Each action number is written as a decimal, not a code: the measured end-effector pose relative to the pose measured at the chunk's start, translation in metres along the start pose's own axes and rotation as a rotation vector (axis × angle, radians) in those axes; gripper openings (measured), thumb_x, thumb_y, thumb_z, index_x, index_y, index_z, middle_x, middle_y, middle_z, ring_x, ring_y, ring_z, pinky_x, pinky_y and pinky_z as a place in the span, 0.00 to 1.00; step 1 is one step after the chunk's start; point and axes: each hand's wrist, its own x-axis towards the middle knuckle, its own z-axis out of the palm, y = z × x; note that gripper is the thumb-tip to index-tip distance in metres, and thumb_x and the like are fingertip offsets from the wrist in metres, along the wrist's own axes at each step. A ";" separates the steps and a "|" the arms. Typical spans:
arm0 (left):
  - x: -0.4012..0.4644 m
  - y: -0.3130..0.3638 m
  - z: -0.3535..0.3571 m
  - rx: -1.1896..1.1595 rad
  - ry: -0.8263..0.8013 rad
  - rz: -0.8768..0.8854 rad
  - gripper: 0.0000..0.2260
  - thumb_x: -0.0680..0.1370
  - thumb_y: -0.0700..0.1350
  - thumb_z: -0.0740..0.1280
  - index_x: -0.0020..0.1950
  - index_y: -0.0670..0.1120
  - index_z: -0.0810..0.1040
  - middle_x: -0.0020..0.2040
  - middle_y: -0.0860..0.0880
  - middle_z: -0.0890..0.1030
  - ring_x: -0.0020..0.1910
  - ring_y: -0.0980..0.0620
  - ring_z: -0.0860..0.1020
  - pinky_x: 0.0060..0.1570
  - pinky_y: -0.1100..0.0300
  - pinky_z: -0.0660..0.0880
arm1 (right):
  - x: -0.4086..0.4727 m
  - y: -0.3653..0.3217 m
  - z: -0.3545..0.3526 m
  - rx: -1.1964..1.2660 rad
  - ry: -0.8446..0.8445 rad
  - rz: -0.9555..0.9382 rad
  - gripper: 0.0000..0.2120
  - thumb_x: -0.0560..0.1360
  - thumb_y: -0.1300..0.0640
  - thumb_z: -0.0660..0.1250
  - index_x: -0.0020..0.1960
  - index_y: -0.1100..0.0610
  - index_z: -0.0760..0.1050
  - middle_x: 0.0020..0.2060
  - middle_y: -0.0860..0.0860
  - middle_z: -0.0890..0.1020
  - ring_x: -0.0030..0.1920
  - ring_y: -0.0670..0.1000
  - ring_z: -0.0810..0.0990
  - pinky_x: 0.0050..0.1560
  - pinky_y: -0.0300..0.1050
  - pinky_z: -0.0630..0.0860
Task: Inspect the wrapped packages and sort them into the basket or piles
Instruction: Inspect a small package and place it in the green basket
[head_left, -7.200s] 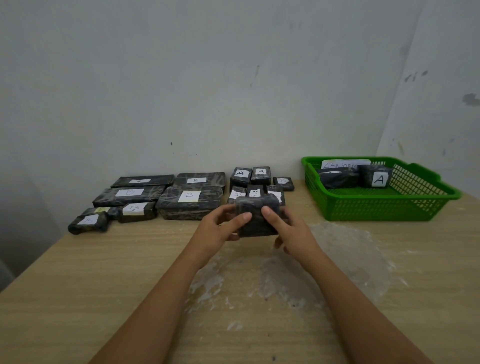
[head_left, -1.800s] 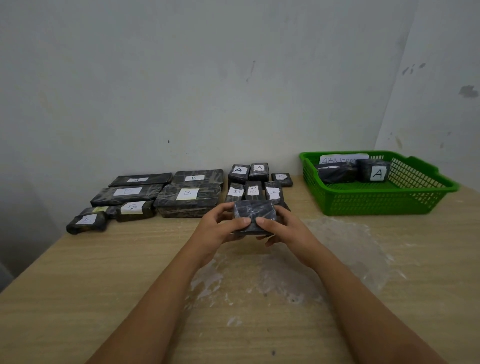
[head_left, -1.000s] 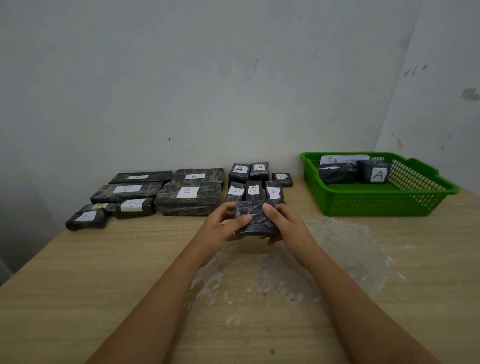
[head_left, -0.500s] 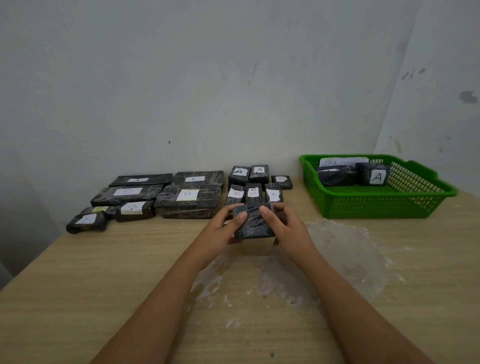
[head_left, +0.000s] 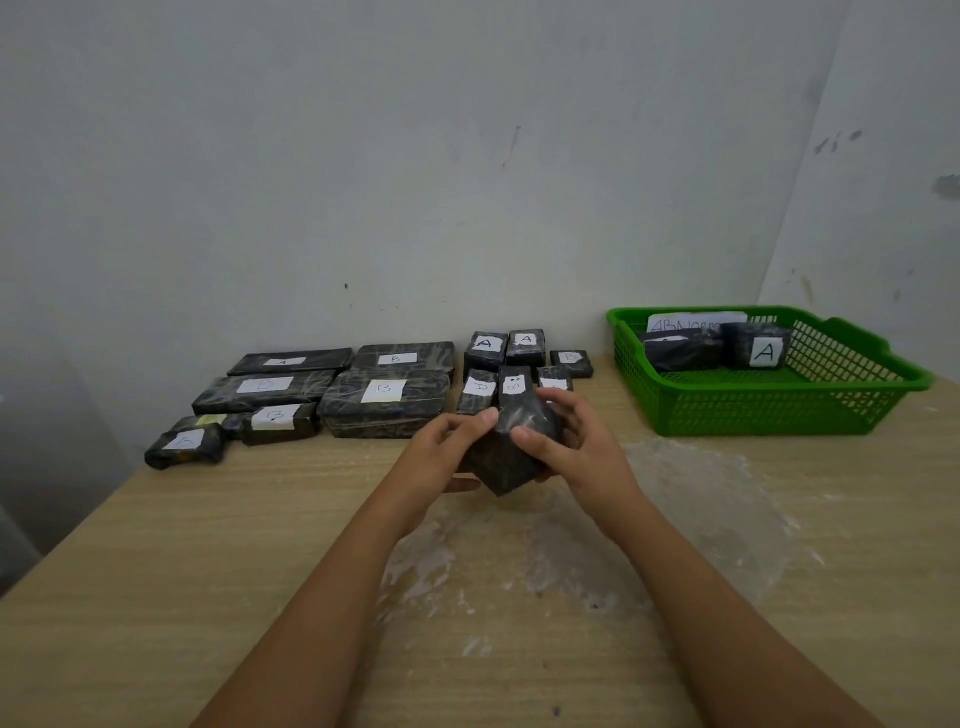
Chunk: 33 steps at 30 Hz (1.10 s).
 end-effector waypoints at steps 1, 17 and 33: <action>0.000 0.000 0.000 -0.012 -0.002 -0.014 0.30 0.69 0.69 0.72 0.59 0.47 0.79 0.56 0.45 0.84 0.54 0.47 0.85 0.46 0.55 0.82 | -0.001 0.001 0.001 -0.033 -0.008 -0.028 0.31 0.64 0.45 0.79 0.65 0.46 0.74 0.60 0.46 0.80 0.57 0.46 0.82 0.47 0.42 0.83; 0.006 -0.011 0.005 -0.224 -0.081 0.021 0.40 0.62 0.57 0.78 0.73 0.51 0.74 0.63 0.43 0.83 0.58 0.44 0.84 0.50 0.52 0.82 | 0.002 0.009 0.009 0.129 -0.066 0.228 0.23 0.76 0.39 0.71 0.67 0.46 0.73 0.58 0.51 0.84 0.55 0.51 0.86 0.50 0.53 0.84; 0.000 -0.010 0.003 -0.111 -0.077 0.030 0.23 0.74 0.57 0.75 0.64 0.46 0.82 0.57 0.45 0.86 0.56 0.44 0.85 0.54 0.52 0.81 | -0.003 0.002 0.009 0.046 -0.093 0.118 0.22 0.70 0.41 0.72 0.61 0.43 0.75 0.57 0.55 0.82 0.51 0.52 0.86 0.43 0.43 0.81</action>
